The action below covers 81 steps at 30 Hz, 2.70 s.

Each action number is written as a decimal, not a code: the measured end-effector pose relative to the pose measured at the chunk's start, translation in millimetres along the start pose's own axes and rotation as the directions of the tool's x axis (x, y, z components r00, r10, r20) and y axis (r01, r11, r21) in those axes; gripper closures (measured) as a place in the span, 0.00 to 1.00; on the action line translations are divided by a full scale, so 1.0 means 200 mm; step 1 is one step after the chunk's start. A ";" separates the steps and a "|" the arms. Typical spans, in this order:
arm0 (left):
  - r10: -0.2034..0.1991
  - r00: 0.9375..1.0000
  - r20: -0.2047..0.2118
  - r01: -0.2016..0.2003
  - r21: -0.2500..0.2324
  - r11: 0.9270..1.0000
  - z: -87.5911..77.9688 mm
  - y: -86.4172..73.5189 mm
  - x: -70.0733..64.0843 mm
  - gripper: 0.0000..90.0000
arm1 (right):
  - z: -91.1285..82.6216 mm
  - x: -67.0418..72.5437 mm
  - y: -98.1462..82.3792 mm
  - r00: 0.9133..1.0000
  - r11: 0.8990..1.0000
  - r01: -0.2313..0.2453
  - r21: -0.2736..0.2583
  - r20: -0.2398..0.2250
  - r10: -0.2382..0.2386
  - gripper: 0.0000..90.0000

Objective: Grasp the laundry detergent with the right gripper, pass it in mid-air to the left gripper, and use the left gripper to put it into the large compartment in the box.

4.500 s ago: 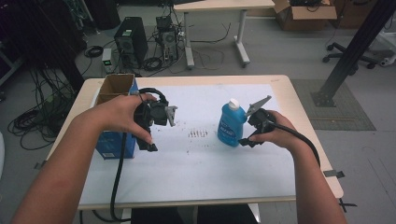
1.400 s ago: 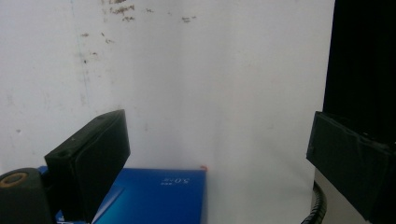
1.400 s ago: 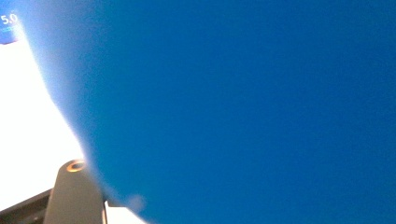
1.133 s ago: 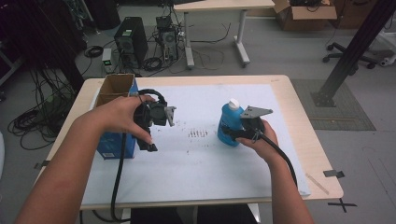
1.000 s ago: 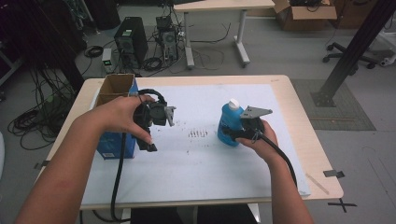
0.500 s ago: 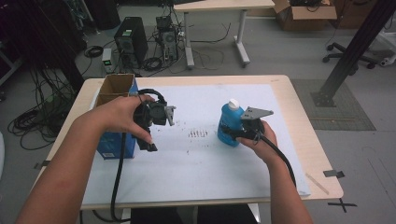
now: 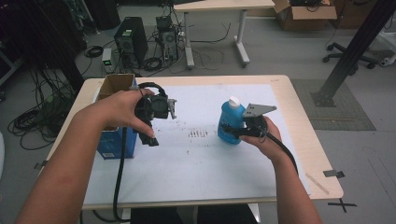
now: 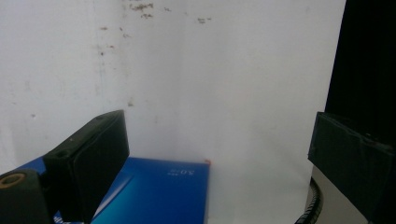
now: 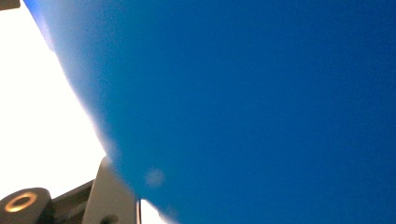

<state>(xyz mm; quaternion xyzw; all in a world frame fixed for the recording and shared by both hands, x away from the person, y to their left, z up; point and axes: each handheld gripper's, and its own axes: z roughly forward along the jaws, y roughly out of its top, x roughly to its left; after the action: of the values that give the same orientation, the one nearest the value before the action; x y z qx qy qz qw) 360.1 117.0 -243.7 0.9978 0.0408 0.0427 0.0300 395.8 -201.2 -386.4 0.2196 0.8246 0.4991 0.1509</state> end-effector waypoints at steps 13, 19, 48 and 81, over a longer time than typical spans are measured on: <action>-0.018 1.000 -0.007 0.018 0.019 1.000 -0.13 0.01 0.03 0.06 | -0.13 0.03 0.13 0.989 0.997 0.075 -0.012 -0.127 -0.076 0.51; -0.027 1.000 -0.014 0.028 0.027 0.999 -0.17 0.00 0.03 0.06 | -0.14 0.08 0.14 0.972 0.995 0.098 0.011 -0.214 -0.094 0.51; 0.020 1.000 0.000 -0.020 0.021 1.000 -0.21 0.13 0.02 0.06 | 0.12 0.24 0.21 0.887 0.978 0.207 -0.024 -0.418 -0.197 0.51; 0.081 0.997 0.014 -0.082 0.053 0.995 -0.10 0.28 -0.07 0.05 | 0.35 0.43 0.26 0.842 0.968 0.243 -0.060 -0.482 -0.241 0.51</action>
<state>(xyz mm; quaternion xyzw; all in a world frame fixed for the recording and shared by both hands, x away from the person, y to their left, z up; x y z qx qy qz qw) 349.8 61.9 -222.3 0.9993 0.0011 0.0367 0.0020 365.8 -82.3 -374.6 -0.0181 0.8577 0.5138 0.0004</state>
